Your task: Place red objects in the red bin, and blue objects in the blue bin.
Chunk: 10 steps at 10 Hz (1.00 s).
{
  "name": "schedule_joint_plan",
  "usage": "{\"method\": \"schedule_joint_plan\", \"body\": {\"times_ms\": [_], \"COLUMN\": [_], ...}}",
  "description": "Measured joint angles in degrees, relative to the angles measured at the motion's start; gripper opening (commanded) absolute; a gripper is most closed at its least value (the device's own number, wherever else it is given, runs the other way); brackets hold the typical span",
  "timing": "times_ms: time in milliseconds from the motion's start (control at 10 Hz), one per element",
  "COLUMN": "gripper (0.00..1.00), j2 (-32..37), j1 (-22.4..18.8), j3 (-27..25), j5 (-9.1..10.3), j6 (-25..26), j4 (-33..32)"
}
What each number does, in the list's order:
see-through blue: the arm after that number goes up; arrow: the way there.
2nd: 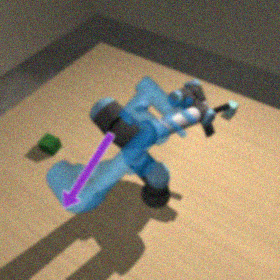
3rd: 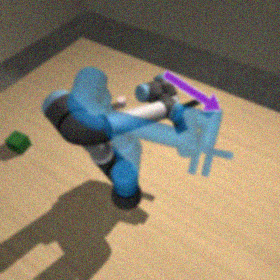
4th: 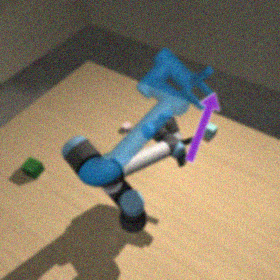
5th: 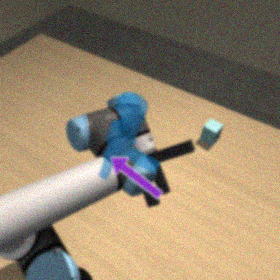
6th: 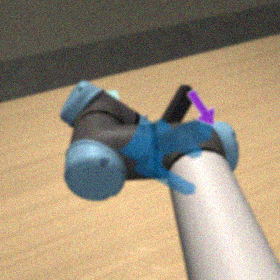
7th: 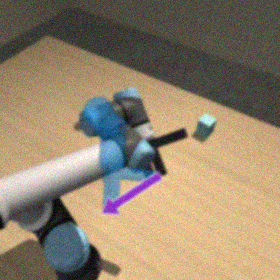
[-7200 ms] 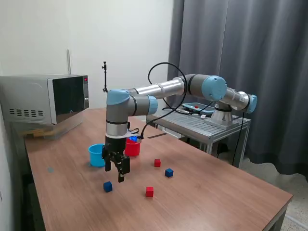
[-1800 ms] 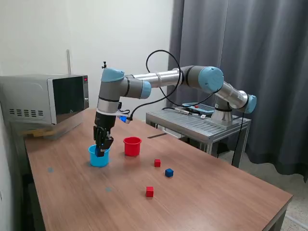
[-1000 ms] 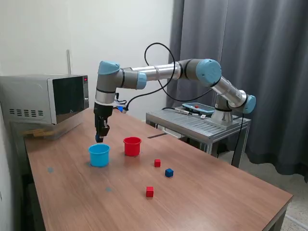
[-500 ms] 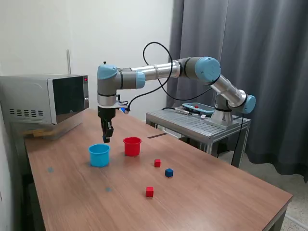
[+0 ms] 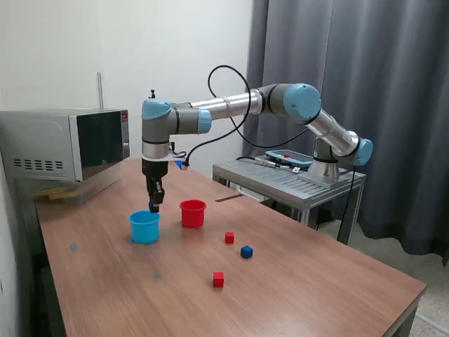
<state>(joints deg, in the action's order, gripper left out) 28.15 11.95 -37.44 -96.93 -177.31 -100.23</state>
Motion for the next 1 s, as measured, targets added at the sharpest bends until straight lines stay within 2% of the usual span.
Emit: {"method": "schedule_joint_plan", "body": {"times_ms": [400,500,1000], "gripper": [0.00,1.00,1.00], "j2": [-0.42,-0.44,-0.58], "j1": [1.05,1.29,1.49], "j3": [-0.01,-0.01,0.00], "j5": [0.24,0.24,0.25], "j6": [-0.20,-0.27,-0.41], "j4": [-1.28,-1.59,-2.32]}}
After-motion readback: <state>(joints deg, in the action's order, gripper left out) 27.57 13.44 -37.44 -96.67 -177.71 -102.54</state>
